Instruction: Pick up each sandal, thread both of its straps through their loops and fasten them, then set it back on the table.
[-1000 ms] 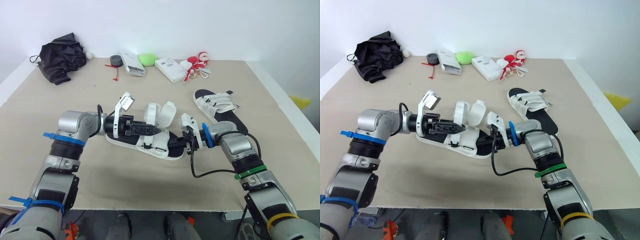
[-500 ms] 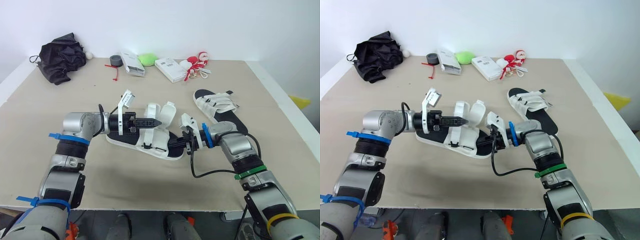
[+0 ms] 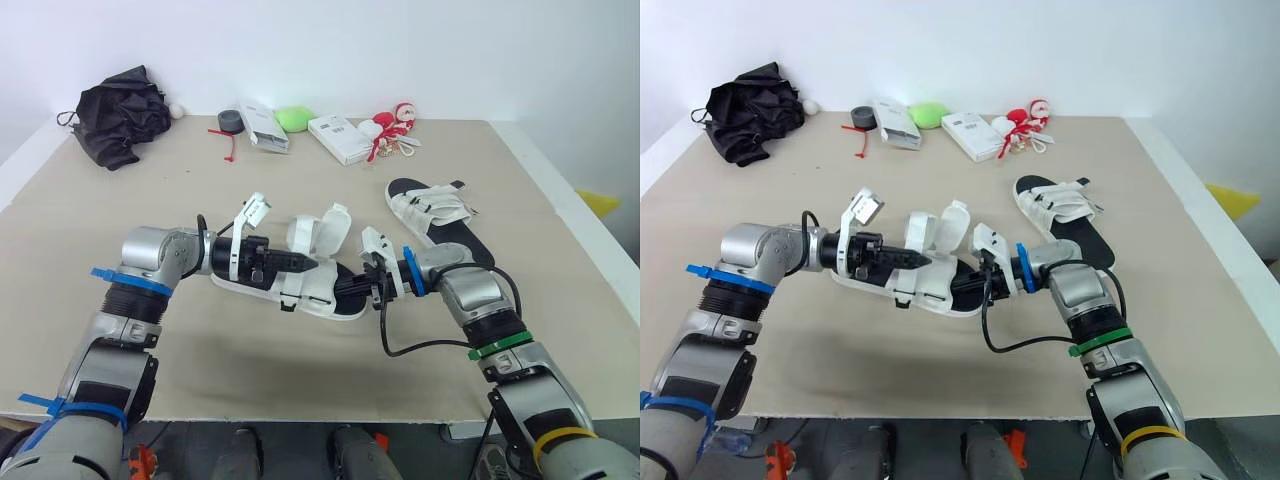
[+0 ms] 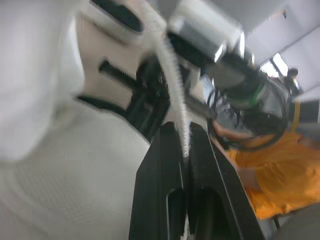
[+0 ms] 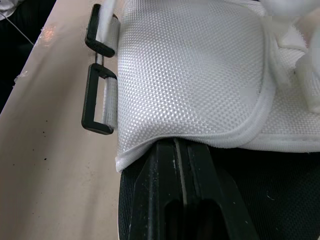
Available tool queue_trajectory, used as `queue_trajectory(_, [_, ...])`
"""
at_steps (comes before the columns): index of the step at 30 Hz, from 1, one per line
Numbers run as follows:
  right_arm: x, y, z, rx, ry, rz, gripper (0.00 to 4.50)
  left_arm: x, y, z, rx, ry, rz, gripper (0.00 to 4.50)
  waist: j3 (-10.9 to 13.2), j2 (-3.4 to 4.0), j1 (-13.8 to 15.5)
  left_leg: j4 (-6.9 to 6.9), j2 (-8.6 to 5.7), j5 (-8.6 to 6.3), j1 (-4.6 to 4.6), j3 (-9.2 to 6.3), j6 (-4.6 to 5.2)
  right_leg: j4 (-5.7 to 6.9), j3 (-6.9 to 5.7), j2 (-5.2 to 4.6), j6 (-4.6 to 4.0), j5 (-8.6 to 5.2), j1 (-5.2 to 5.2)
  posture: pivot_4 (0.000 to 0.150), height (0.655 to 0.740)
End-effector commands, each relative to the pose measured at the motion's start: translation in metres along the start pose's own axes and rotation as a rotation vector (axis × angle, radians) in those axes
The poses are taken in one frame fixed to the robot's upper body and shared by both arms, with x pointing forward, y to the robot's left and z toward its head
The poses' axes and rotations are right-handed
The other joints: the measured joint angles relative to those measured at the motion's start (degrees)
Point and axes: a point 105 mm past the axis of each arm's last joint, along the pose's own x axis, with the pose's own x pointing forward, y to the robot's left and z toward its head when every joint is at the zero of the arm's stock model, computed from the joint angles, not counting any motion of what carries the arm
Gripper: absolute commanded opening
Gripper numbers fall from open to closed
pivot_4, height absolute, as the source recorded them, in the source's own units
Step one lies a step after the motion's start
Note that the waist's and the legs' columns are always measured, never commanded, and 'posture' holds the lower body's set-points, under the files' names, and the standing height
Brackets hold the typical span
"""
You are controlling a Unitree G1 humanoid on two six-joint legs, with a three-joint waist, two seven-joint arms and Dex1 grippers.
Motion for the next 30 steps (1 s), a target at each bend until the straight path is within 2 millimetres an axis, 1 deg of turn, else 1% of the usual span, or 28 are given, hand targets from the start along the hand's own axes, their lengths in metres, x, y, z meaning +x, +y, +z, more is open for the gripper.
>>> queue_trajectory(1, [0.005, 0.004, -0.026, 0.077, 0.071, 0.006, 0.0, -0.001, 0.001, -0.01, 0.068, 0.058, 0.032, 0.04, 0.0, 0.0, 0.02, -0.01, 0.0, 0.0, 0.0, 0.0, 0.0, 0.0, 0.0, 0.0, 0.0, 0.0, 0.0, 0.15, 0.738])
queue_trajectory(4, [0.005, 0.004, -0.026, 0.077, 0.071, 0.006, 0.0, 0.0, 0.004, -0.015, 0.115, 0.065, 0.049, 0.04, 0.0, 0.0, 0.06, 0.01, 0.01, 0.0, 0.0, -0.01, 0.0, 0.0, -0.02, 0.0, -0.02, 0.0, 0.01, 0.15, 0.738])
queue_trajectory(7, [0.006, 0.005, -0.027, 0.077, 0.072, 0.008, 0.0, 0.0, 0.002, -0.019, 0.128, 0.071, 0.035, 0.04, 0.0, 0.0, 0.06, 0.04, 0.0, 0.0, 0.03, 0.0, 0.0, 0.0, -0.01, -0.01, -0.01, 0.01, 0.04, 0.15, 0.738])
queue_trajectory(10, [0.006, 0.005, -0.027, 0.077, 0.073, 0.008, 0.0, -0.002, -0.001, -0.018, 0.146, 0.053, 0.036, 0.04, 0.0, 0.0, 0.06, 0.04, 0.0, 0.0, 0.03, 0.0, 0.0, 0.01, -0.01, -0.01, -0.01, 0.01, 0.03, 0.15, 0.738])
queue_trajectory(13, [0.006, 0.005, -0.027, 0.077, 0.075, 0.009, 0.0, -0.004, -0.006, -0.009, 0.137, 0.004, 0.015, 0.93, 0.0, 0.0, 0.06, 0.03, 0.0, 0.0, 0.02, 0.0, 0.0, 0.01, -0.01, 0.0, -0.02, 0.0, 0.03, 0.15, 0.738])
queue_trajectory(14, [0.006, 0.006, -0.028, 0.077, 0.075, 0.009, 0.0, -0.004, -0.01, -0.006, 0.134, -0.005, 0.0, 1.41, 0.0, 0.0, 0.06, 0.03, 0.0, 0.0, 0.02, 0.0, 0.0, 0.01, -0.01, 0.0, -0.02, 0.0, 0.03, 0.15, 0.738])
queue_trajectory(16, [0.006, 0.006, -0.027, 0.077, 0.075, 0.011, 0.0, -0.005, -0.017, 0.0, 0.141, -0.028, -0.023, 2.14, 0.0, 0.0, 0.05, 0.04, 0.0, 0.0, 0.02, 0.0, 0.0, 0.01, -0.01, 0.0, -0.02, 0.0, 0.03, 0.15, 0.738])
queue_trajectory(17, [0.006, 0.006, -0.027, 0.076, 0.075, 0.011, 0.0, -0.005, -0.019, 0.002, 0.143, -0.036, -0.029, 2.75, 0.0, 0.0, 0.06, 0.04, 0.0, 0.0, 0.02, 0.0, 0.0, 0.01, -0.01, 0.0, -0.02, 0.0, 0.03, 0.15, 0.738])
queue_trajectory(18, [0.006, 0.006, -0.027, 0.076, 0.075, 0.012, 0.0, -0.006, -0.021, 0.004, 0.144, -0.043, -0.027, 3.2, 0.0, 0.0, 0.05, 0.05, 0.0, 0.0, 0.02, 0.0, 0.0, 0.01, -0.01, -0.01, -0.01, 0.01, 0.03, 0.15, 0.738])
queue_trajectory(20, [0.006, 0.005, -0.027, 0.075, 0.075, 0.012, 0.0, -0.007, -0.023, 0.008, 0.158, -0.05, -0.017, 3.94, 0.0, 0.0, 0.06, 0.04, 0.0, 0.0, 0.02, 0.0, 0.0, 0.01, -0.01, -0.01, -0.01, 0.01, 0.03, 0.15, 0.738])
queue_trajectory(23, [0.006, 0.005, -0.026, 0.074, 0.073, 0.011, 0.0, -0.012, -0.028, 0.015, 0.177, -0.062, -0.006, 3.94, 0.0, 0.0, 0.05, 0.04, 0.0, 0.0, 0.02, 0.0, 0.0, 0.01, -0.01, 0.0, -0.01, 0.0, 0.03, 0.15, 0.738])
queue_trajectory(24, [0.006, 0.005, -0.026, 0.074, 0.073, 0.011, 0.0, -0.017, -0.026, 0.018, 0.201, -0.064, 0.027, 3.94, 0.0, 0.0, 0.05, 0.04, 0.0, 0.0, 0.02, 0.0, 0.0, 0.01, -0.01, 0.0, -0.01, 0.0, 0.03, 0.15, 0.738])
queue_trajectory(27, [0.006, 0.005, -0.026, 0.075, 0.071, 0.009, 0.0, -0.036, -0.023, 0.02, 0.326, -0.02, 0.115, 3.94, 0.0, 0.0, 0.02, 0.02, 0.01, 0.0, 0.02, 0.0, 0.0, 0.02, -0.01, 0.01, -0.02, 0.0, 0.0, 0.15, 0.738])
queue_trajectory(30, [0.005, 0.005, -0.027, 0.077, 0.072, 0.009, 0.0, -0.059, -0.03, 0.029, 0.372, -0.046, 0.158, 3.94, 0.01, -0.01, 0.04, 0.01, 0.01, 0.0, 0.02, 0.0, 0.0, 0.01, -0.01, 0.0, -0.03, -0.01, 0.01, 0.15, 0.738])
